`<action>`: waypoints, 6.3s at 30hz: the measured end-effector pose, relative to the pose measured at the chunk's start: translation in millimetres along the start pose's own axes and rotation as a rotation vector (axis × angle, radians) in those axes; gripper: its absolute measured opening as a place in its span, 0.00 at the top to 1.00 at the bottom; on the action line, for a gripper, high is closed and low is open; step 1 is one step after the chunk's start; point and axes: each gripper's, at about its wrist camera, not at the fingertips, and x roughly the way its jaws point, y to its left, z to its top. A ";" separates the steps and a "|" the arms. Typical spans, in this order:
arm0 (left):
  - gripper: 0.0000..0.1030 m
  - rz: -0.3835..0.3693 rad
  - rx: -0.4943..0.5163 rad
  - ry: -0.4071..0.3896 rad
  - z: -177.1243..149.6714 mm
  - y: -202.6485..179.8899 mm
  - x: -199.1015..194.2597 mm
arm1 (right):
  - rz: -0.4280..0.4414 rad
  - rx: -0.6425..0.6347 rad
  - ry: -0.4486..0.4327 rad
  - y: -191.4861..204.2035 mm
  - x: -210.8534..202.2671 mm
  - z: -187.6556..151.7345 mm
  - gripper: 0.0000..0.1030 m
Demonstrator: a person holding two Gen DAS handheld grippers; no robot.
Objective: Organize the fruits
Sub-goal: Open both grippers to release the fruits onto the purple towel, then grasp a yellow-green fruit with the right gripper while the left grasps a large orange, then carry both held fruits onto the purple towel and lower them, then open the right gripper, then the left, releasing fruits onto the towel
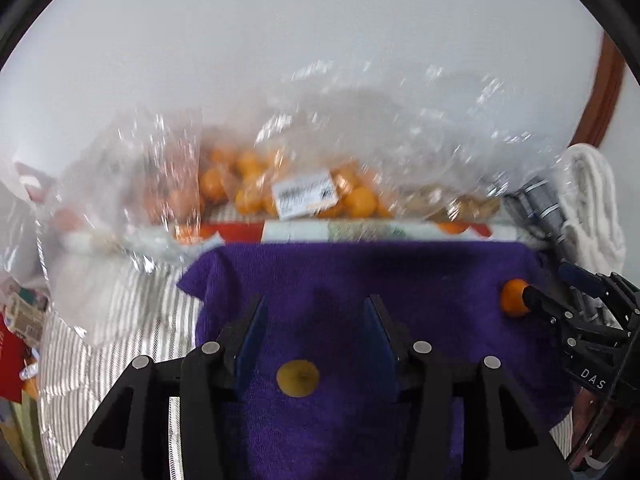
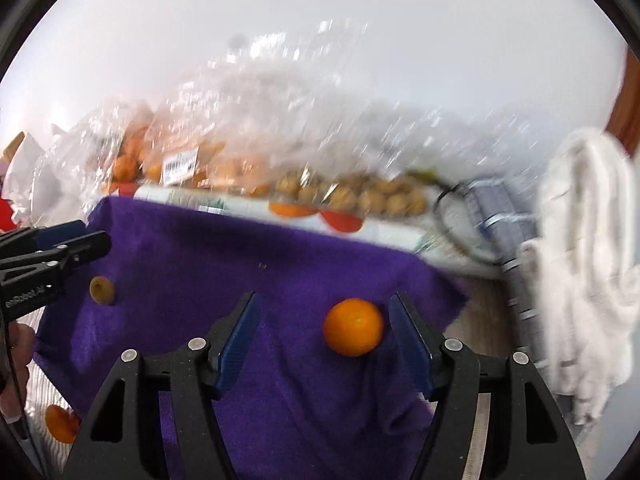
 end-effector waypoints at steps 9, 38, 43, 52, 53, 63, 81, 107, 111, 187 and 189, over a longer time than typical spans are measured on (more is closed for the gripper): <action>0.56 -0.075 0.053 -0.120 4.2 -13.3 -62.7 | 0.015 0.107 -0.045 -8.6 -73.0 -32.7 0.36; 0.56 -0.025 -0.062 -0.006 -214.1 71.1 -113.3 | 0.128 0.031 0.048 58.1 -83.6 -186.9 0.75; 0.58 -0.083 -0.035 0.002 -215.1 55.5 -110.8 | 0.092 0.000 -0.002 55.9 -93.8 -191.5 0.75; 0.58 -0.091 -0.040 -0.006 -201.7 32.4 -84.0 | 0.084 0.044 -0.029 35.0 -102.3 -202.5 0.75; 0.58 -0.069 -0.029 -0.014 -200.9 30.5 -82.0 | 0.094 0.057 -0.033 32.7 -103.0 -202.6 0.75; 0.58 -0.092 -0.067 -0.018 -193.1 32.9 -75.2 | 0.093 0.044 -0.006 39.2 -97.9 -200.8 0.75; 0.62 -0.176 -0.090 -0.143 -195.4 35.4 -98.0 | 0.120 0.046 -0.016 34.8 -99.5 -201.4 0.75; 0.62 -0.159 -0.042 -0.272 -142.8 43.9 -170.5 | 0.051 0.064 -0.226 19.7 -183.7 -141.8 0.75; 0.62 -0.140 -0.037 -0.289 -114.1 39.4 -167.6 | 0.043 0.081 -0.244 13.3 -173.8 -116.6 0.75; 0.62 -0.067 -0.027 -0.105 -86.8 38.2 -10.7 | 0.006 0.086 -0.058 4.7 -12.7 -100.5 0.46; 0.62 -0.070 -0.031 -0.107 -86.9 38.2 -11.5 | 0.014 0.086 -0.061 5.9 -14.8 -101.0 0.45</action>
